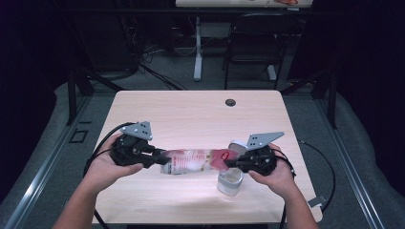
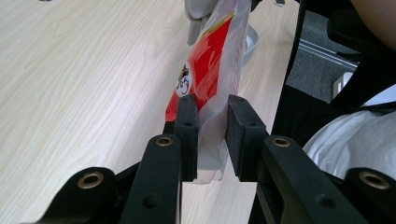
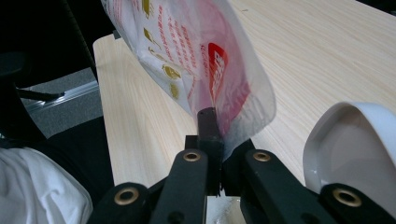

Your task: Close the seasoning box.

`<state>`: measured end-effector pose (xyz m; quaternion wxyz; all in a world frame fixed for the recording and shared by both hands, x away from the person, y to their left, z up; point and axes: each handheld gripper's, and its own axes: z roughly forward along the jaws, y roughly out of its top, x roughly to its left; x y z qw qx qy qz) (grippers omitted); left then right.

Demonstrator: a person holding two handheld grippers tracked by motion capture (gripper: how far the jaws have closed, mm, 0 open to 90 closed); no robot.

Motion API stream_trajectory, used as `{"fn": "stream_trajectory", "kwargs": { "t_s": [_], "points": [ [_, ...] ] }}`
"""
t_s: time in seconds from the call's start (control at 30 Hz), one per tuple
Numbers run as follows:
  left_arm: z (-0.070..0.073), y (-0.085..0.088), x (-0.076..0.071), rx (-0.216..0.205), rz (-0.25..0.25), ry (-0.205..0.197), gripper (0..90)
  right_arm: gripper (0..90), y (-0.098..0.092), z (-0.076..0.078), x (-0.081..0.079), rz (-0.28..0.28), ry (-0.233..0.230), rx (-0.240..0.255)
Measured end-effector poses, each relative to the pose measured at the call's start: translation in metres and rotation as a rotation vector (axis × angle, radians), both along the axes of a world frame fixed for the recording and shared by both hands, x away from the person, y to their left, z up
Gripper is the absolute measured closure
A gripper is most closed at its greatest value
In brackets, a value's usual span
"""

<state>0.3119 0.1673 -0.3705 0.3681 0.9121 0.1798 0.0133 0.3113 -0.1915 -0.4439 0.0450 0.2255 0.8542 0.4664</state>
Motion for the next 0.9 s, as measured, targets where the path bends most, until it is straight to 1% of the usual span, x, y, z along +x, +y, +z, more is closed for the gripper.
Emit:
{"fn": "stream_trajectory", "kwargs": {
  "t_s": [0.2, 0.33, 0.43, 0.7, 0.77, 0.9],
  "points": [
    [0.004, -0.004, 0.001, 0.001, -0.007, -0.008, 75.9, 89.2, -0.003, 0.001, 0.000, -0.010, -0.001, 0.006],
    [0.006, -0.007, 0.001, 0.004, -0.012, -0.009, 75.9, 88.9, -0.004, 0.001, 0.000, -0.013, 0.000, -0.004],
    [0.008, -0.008, 0.002, -0.003, -0.013, -0.011, 76.0, 88.8, -0.005, 0.001, 0.000, -0.009, 0.000, -0.015],
    [0.011, -0.012, 0.002, -0.001, -0.020, -0.018, 76.0, 88.7, -0.007, 0.002, 0.000, -0.013, 0.007, -0.022],
    [0.012, -0.012, 0.003, 0.003, -0.022, -0.020, 76.0, 88.7, -0.006, 0.003, -0.001, -0.016, 0.003, -0.038],
    [0.013, -0.013, 0.004, 0.001, -0.024, -0.025, 76.3, 88.7, -0.006, 0.003, -0.003, -0.019, 0.006, -0.035]
  ]
}}
